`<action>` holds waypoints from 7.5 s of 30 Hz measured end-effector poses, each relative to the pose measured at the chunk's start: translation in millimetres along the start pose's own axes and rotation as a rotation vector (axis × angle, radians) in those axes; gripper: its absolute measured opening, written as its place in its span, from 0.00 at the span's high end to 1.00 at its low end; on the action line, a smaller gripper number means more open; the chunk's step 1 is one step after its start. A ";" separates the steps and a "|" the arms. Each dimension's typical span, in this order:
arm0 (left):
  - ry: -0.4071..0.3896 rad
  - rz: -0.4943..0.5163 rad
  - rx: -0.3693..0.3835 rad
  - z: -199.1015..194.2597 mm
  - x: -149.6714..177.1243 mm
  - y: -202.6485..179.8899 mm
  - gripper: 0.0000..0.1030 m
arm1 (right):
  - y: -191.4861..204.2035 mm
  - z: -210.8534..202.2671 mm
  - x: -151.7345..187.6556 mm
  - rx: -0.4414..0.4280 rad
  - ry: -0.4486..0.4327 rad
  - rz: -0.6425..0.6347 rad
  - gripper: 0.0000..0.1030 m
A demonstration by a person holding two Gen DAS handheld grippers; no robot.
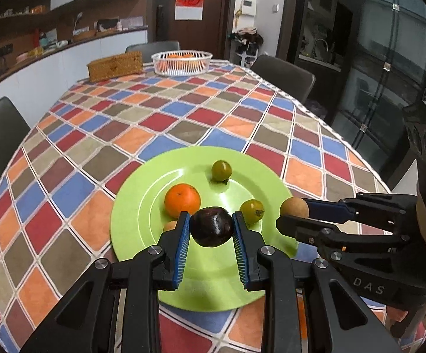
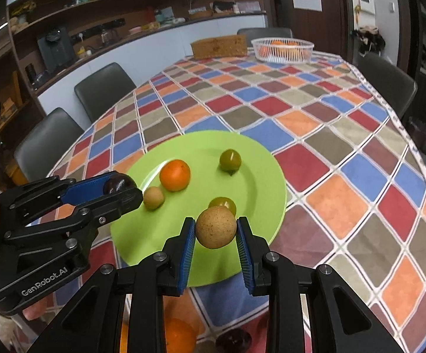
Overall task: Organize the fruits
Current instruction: 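Carry plum onto green plate with left tool while right tool carries kiwi there, then open left tool to release plum on plate while right tool releases kiwi, then withdraw both open tools back from the green plate, then reach and close left tool on small orange while right tool grasps large mandarin, then carry orange onto green plate with left tool while right tool carries mandarin there, then open left tool to release orange on plate while right tool releases mandarin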
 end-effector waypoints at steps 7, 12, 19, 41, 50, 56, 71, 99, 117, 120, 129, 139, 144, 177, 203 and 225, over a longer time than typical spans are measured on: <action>0.029 0.005 -0.010 15.4 4.2 2.8 0.72 | -3.0 14.4 0.2 -0.012 0.026 0.004 0.71; 0.012 0.014 -0.047 6.1 6.0 6.3 0.64 | -4.6 13.8 -0.6 -0.008 0.019 0.009 0.69; -0.021 0.022 -0.100 -24.2 12.3 7.7 0.58 | 4.7 -3.5 4.0 0.003 -0.008 -0.022 0.68; -0.169 0.011 -0.131 -141.9 37.8 -15.2 0.39 | 54.3 -117.4 30.5 -0.006 -0.201 -0.102 0.55; -0.178 0.016 -0.146 -164.1 67.3 -27.1 0.34 | 65.1 -138.5 60.7 0.029 -0.224 -0.155 0.48; -0.218 0.021 -0.169 -173.6 82.1 -35.3 0.30 | 68.3 -147.8 77.2 0.028 -0.238 -0.184 0.44; -0.229 0.085 -0.187 -166.9 122.6 -50.3 0.26 | 79.3 -139.8 108.4 0.037 -0.226 -0.320 0.42; -0.052 0.229 -0.036 -78.5 134.4 -57.7 0.36 | 48.2 -56.5 112.3 -0.027 -0.012 -0.405 0.42; 0.065 0.113 0.032 -46.1 129.9 -44.4 0.61 | 41.9 -19.2 103.5 -0.090 0.056 -0.351 0.48; 0.069 0.102 0.041 -45.7 129.4 -44.1 0.64 | 40.3 -13.8 103.1 -0.092 0.072 -0.342 0.53; 0.061 0.058 0.021 -51.6 127.2 -36.3 0.64 | 41.3 -11.7 101.8 -0.093 0.074 -0.334 0.59; 0.012 0.044 0.008 -70.4 120.2 -34.6 0.64 | 44.4 -26.8 99.6 -0.096 0.043 -0.303 0.59; -0.019 0.041 0.002 -83.9 116.6 -35.1 0.64 | 49.0 -39.4 96.2 -0.088 0.014 -0.301 0.59; -0.213 0.032 -0.046 -126.1 42.2 -19.0 0.64 | 66.1 -101.1 37.1 -0.019 -0.219 -0.217 0.59; -0.093 -0.016 -0.012 -17.7 -8.5 1.8 0.64 | 5.6 -10.1 -30.5 0.019 -0.077 -0.166 0.59; -0.066 -0.051 -0.056 -1.2 -7.0 18.0 0.52 | -12.8 23.1 -37.5 0.014 -0.034 -0.085 0.51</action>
Point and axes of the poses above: each gripper's, at about its wrist camera, not at the fingertips, and z roughly the way its jaws point, y to its left, x to its underside, the point moved 2 cm from there along z, roughly the way its jaws point, and after that the axes turned 6 degrees about -x, right-handed, at the moved point
